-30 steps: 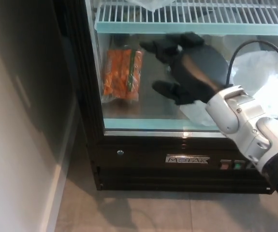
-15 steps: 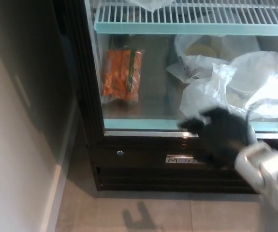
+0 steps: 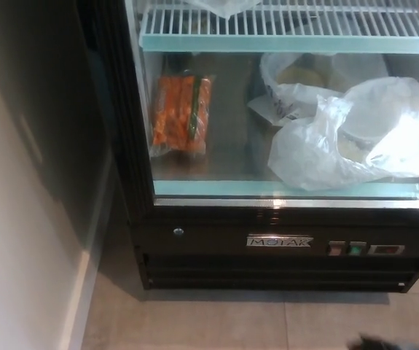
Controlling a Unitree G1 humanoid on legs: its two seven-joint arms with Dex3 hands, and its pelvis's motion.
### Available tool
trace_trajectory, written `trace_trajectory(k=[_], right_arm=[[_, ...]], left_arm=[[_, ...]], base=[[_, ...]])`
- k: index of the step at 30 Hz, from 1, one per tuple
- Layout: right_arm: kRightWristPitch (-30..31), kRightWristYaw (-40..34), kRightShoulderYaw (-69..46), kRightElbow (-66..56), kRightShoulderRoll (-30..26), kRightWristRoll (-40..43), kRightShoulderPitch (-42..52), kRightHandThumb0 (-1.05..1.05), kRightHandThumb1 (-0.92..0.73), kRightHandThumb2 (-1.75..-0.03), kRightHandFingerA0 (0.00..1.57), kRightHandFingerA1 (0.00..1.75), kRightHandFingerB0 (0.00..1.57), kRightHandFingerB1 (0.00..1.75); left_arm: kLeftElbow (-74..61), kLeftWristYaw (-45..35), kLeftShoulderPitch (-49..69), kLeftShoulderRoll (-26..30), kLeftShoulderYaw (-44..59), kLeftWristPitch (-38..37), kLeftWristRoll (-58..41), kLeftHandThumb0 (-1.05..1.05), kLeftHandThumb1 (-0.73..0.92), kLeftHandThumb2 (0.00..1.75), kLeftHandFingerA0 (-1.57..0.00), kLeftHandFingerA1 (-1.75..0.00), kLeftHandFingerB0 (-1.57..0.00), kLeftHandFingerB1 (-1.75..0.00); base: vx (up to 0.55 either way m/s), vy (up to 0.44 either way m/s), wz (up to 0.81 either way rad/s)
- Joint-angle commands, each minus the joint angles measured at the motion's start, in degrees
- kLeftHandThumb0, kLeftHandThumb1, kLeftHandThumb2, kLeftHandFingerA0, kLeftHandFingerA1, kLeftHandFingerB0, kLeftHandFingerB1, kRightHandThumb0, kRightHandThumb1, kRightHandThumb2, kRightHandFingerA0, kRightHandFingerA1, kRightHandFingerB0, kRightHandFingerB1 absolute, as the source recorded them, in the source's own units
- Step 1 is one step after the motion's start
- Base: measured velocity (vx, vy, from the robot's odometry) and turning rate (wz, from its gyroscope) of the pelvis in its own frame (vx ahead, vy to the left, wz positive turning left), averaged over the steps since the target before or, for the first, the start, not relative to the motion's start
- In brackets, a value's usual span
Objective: The robot stands in front of a refrigerator with an opened door and closes the door by swing its right hand at the door
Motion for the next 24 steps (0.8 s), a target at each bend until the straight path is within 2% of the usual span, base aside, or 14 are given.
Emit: trace_trajectory(k=[1,3,4,5,6,9,10,11,12,20,21,22,23,24], right_arm=[[-0.85,-1.46,-4.47,7.94,0.34,6.14,4.07,-0.6,-0.62,-0.93,0.27,0.47,0.33,0.48],[-1.2,-1.54,-4.88,8.89,0.48,5.94,3.82,-0.6,-0.62,-0.93,0.27,0.47,0.33,0.48],[-1.0,1.5,-8.28,10.05,0.64,9.56,3.91,-0.47,-0.57,-0.91,0.36,0.54,0.24,0.47],[-0.68,5.37,-12.48,11.36,0.79,14.13,4.06,-0.47,-0.57,-0.91,0.36,0.54,0.24,0.47],[0.32,7.55,-15.09,12.22,1.02,16.4,3.64,-0.47,-0.72,-0.61,0.47,0.37,0.38,0.33],[1.69,9.86,-18.18,13.17,1.35,18.17,2.93,-0.47,-0.72,-0.61,0.47,0.37,0.38,0.33],[2.77,10.69,-19.27,13.81,1.0,18.39,2.61,-0.47,-0.72,-0.62,0.54,0.39,0.42,0.35],[3.59,11.29,-19.99,14.26,0.73,18.61,2.38,-0.47,-0.72,-0.62,0.54,0.39,0.42,0.35],[4.77,12.39,-21.02,14.84,0.42,18.79,1.97,-0.47,-0.72,-0.61,0.5,0.39,0.41,0.35],[5.72,18.02,-19.43,14.84,0.42,16.36,-0.72,-0.47,-0.73,-0.62,0.52,0.39,0.4,0.34],[5.79,18.31,-19.27,14.75,0.37,16.36,-0.66,-0.47,-0.71,-0.62,0.5,0.39,0.37,0.33],[5.92,18.73,-18.96,14.62,0.29,16.46,-0.6,-0.47,-0.71,-0.62,0.5,0.39,0.37,0.33],[5.9,18.59,-18.43,14.61,0.15,16.09,-0.58,-0.46,-0.72,-0.62,0.48,0.37,0.39,0.33],[5.9,18.59,-18.43,14.61,0.15,16.09,-0.58,-0.46,-0.72,-0.62,0.48,0.37,0.39,0.33]], left_arm=[[0.35,0.2,1.47,1.4,0.46,-1.33,-0.04,-0.47,0.76,0.64,-0.54,-0.41,-0.43,-0.36],[0.29,0.16,1.5,1.39,0.51,-1.32,-0.03,-0.47,0.76,0.64,-0.54,-0.41,-0.43,-0.36],[0.31,0.38,1.37,1.16,0.28,-1.14,0.23,-0.44,0.75,0.63,-0.52,-0.41,-0.42,-0.36],[0.34,0.65,1.19,0.86,-0.01,-0.92,0.54,-0.44,0.75,0.63,-0.52,-0.41,-0.42,-0.36],[0.24,0.67,1.22,0.96,-0.12,-1.19,0.66,-0.45,0.76,0.63,-0.53,-0.41,-0.43,-0.36],[0.07,0.62,1.3,1.2,-0.22,-1.65,0.73,-0.45,0.76,0.63,-0.53,-0.41,-0.43,-0.36],[0.07,0.63,1.15,1.16,-0.14,-1.52,0.64,-0.49,0.63,0.89,-0.52,-0.59,-0.39,-0.49],[0.07,0.63,1.04,1.12,-0.09,-1.42,0.57,-0.49,0.63,0.89,-0.52,-0.59,-0.39,-0.49],[0.07,0.43,0.79,1.07,-0.07,-1.31,0.49,-0.44,0.75,0.63,-0.52,-0.41,-0.43,-0.36],[0.08,0.07,-0.96,1.7,-0.55,-0.87,1.09,-0.46,0.75,0.63,-0.54,-0.4,-0.43,-0.35],[0.02,0.13,-0.85,1.67,-0.6,-0.85,1.12,-0.51,0.63,0.87,-0.47,-0.52,-0.38,-0.47],[-0.04,0.22,-0.72,1.65,-0.68,-0.83,1.13,-0.51,0.63,0.87,-0.47,-0.52,-0.38,-0.47],[-0.04,0.38,-0.68,1.66,-0.85,-0.89,1.28,-0.45,0.75,0.62,-0.54,-0.4,-0.42,-0.35],[-0.04,0.38,-0.68,1.66,-0.85,-0.89,1.28,-0.45,0.75,0.62,-0.54,-0.4,-0.42,-0.35]], base=[[0.0,0.0,0.0],[0.0,0.0,0.0],[0.0,0.0,0.0],[0.0,0.0,0.0],[0.0,0.0,0.0],[0.0,0.0,0.0],[0.0,0.0,0.0],[0.0,0.0,0.0],[0.0,0.0,0.0],[0.0,0.0,0.0],[0.0,0.0,0.0],[0.0,0.0,0.0],[0.0,0.0,0.0],[0.0,0.0,0.0]])
